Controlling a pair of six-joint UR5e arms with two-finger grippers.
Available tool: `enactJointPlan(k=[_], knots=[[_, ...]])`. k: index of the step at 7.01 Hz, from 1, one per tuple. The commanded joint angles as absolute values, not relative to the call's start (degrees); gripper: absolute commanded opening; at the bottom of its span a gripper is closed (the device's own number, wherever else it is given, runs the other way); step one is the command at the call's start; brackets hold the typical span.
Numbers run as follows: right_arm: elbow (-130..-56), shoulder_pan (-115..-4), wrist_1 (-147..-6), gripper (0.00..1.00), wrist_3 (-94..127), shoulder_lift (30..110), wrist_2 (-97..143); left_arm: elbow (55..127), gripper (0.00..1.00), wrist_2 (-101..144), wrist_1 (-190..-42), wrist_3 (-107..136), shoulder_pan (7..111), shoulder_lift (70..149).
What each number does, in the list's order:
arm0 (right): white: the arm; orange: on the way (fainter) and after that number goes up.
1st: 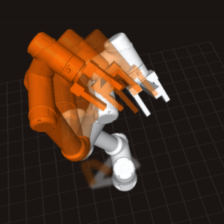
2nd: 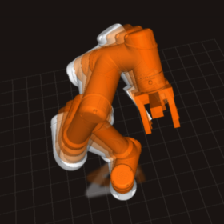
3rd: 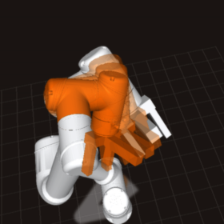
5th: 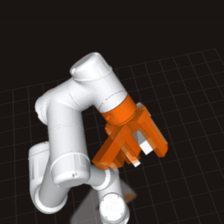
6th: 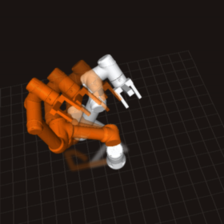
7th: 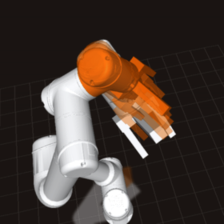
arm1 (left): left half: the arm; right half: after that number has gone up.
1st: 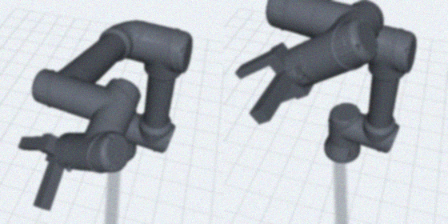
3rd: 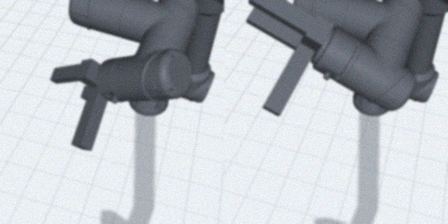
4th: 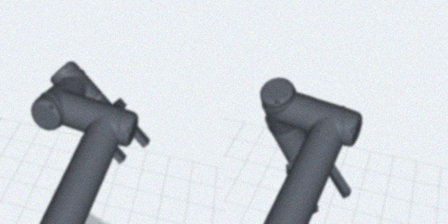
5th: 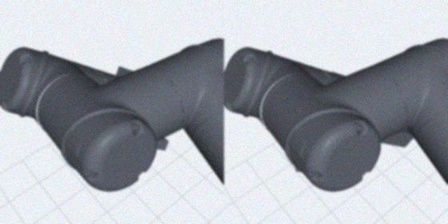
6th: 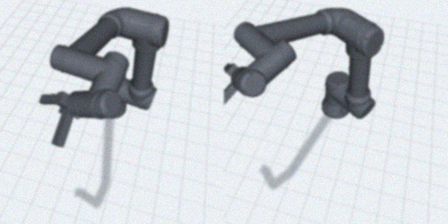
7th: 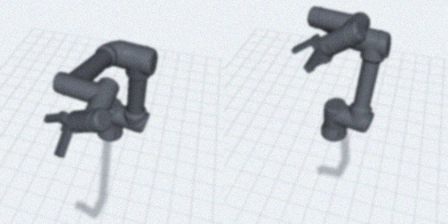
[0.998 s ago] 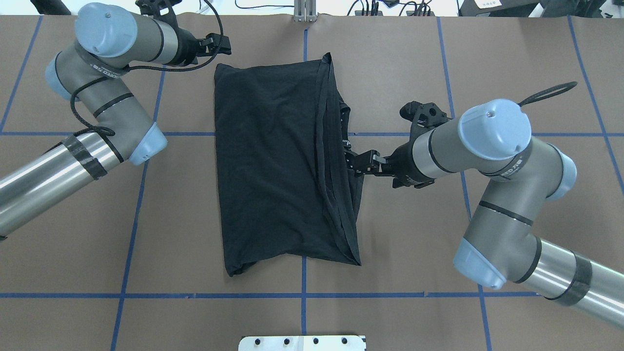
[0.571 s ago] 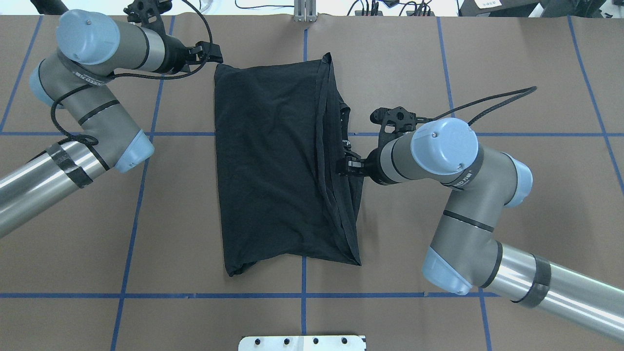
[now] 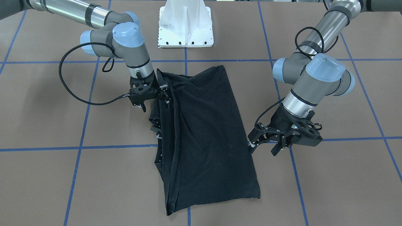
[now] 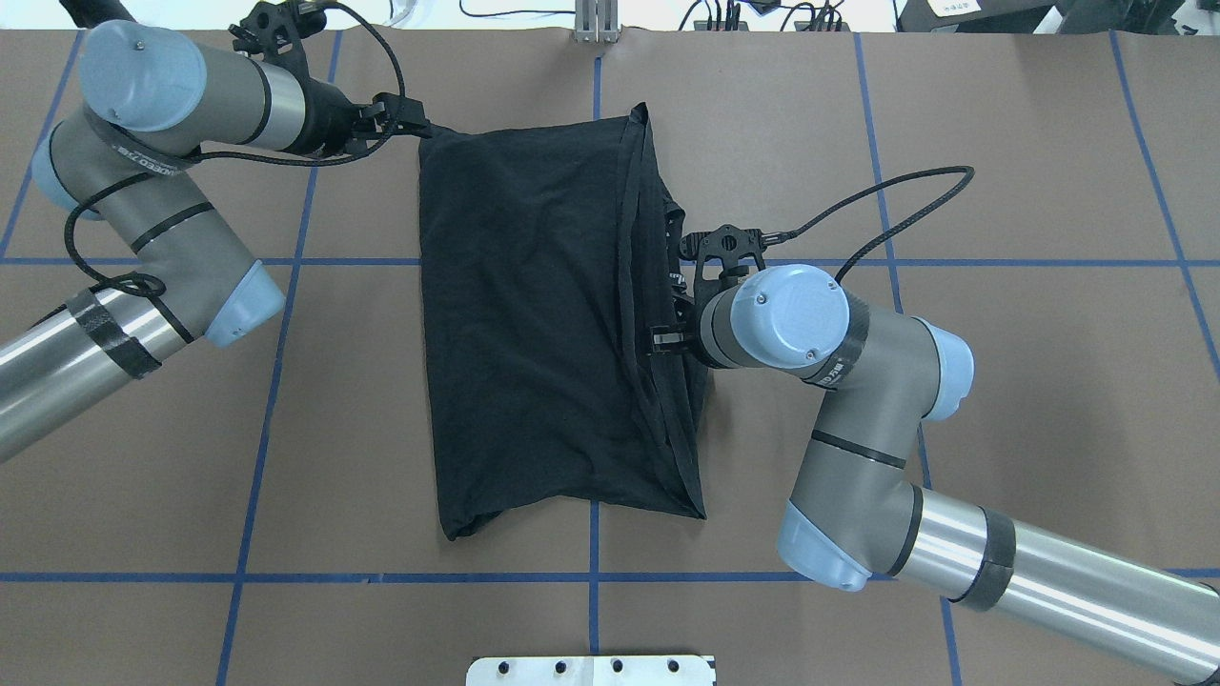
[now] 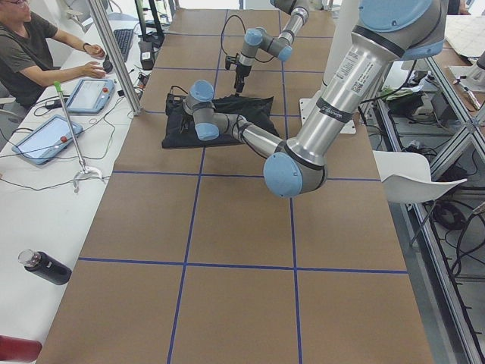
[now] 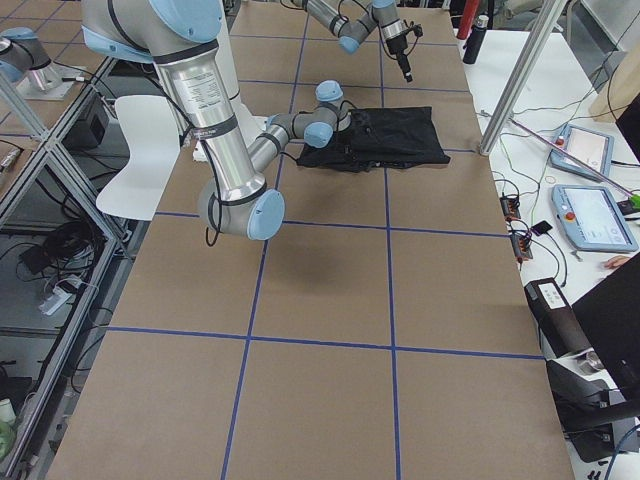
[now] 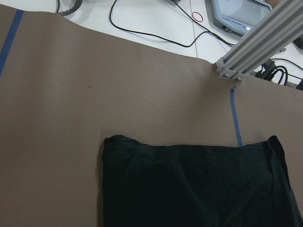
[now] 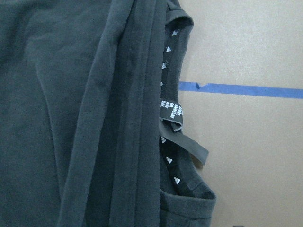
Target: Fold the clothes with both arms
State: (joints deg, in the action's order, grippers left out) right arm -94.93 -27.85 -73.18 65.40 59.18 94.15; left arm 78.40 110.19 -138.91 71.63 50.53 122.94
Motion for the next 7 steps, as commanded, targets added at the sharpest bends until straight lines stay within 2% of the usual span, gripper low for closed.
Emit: enactJointPlan(k=[1, 7], knots=[[-90.47, -27.42, -74.09, 0.89, 63.46, 54.87, 92.99, 78.49, 1.0, 110.3, -139.04, 71.63, 50.54, 122.61], [-88.24, -26.98, -74.27, 0.86, 62.93, 54.93, 93.69, 78.57, 1.0, 110.39, -139.13, 71.72, 50.45, 122.61]])
